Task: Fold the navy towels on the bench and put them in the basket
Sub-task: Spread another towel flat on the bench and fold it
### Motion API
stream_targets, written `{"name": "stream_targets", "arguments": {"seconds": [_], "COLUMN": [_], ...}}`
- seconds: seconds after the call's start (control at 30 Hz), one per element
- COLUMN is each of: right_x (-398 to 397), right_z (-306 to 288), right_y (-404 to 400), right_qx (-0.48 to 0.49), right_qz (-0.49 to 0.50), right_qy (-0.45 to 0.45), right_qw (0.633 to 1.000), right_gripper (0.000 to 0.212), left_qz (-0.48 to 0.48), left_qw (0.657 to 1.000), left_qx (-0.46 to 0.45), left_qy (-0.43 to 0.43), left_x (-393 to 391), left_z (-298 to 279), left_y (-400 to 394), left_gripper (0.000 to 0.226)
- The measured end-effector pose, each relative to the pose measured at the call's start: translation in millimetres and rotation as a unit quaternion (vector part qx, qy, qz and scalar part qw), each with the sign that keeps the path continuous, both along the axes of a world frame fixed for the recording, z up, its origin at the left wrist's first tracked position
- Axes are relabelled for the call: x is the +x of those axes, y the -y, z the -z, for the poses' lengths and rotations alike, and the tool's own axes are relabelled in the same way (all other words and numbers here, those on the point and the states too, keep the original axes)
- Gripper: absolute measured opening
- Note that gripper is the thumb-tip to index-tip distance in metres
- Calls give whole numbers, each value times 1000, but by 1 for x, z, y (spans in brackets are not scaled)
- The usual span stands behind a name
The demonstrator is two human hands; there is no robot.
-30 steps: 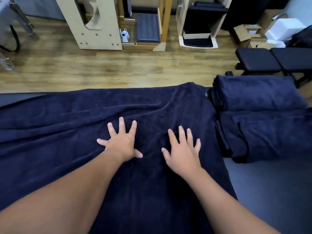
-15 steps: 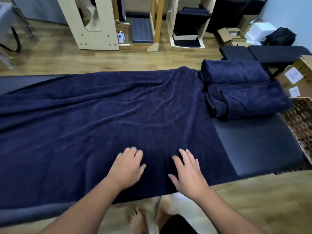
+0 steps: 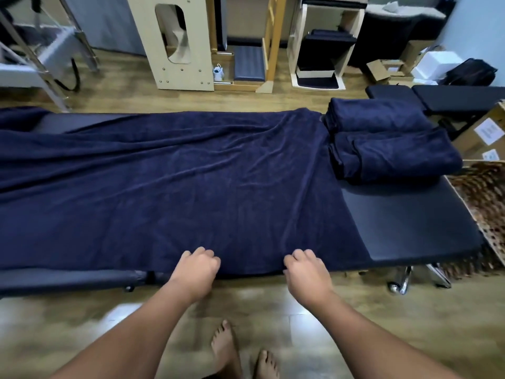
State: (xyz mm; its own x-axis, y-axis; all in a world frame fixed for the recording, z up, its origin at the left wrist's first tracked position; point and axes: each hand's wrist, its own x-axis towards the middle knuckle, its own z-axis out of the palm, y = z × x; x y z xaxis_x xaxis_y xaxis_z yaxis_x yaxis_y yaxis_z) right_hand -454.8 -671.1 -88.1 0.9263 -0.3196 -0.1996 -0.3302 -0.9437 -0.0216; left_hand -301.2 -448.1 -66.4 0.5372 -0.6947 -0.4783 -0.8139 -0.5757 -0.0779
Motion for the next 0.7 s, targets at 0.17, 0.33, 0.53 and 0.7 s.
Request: {"name": "stream_targets", "arguments": {"seconds": [0.17, 0.33, 0.53, 0.7], "right_x": [-12, -33, -45, -42], "right_z": [-13, -16, -16, -13], "right_y": [-1, 26, 65, 78], "right_qx": [143, 166, 107, 94], "right_qz": [-32, 56, 220, 296], "right_qy": [-119, -39, -18, 18], "right_qw": [982, 984, 969, 950], "right_gripper": [18, 41, 38, 41], "left_qz": [-34, -99, -101, -121], "left_qw": [990, 982, 993, 990], "left_qx": [40, 1, 0, 10], "left_qy": [-128, -164, -69, -72], "left_x": [-19, -23, -32, -26], "left_z": [-11, -16, -11, -14], "left_y": [-2, 0, 28, 48], "left_gripper": [16, 37, 58, 60]}}
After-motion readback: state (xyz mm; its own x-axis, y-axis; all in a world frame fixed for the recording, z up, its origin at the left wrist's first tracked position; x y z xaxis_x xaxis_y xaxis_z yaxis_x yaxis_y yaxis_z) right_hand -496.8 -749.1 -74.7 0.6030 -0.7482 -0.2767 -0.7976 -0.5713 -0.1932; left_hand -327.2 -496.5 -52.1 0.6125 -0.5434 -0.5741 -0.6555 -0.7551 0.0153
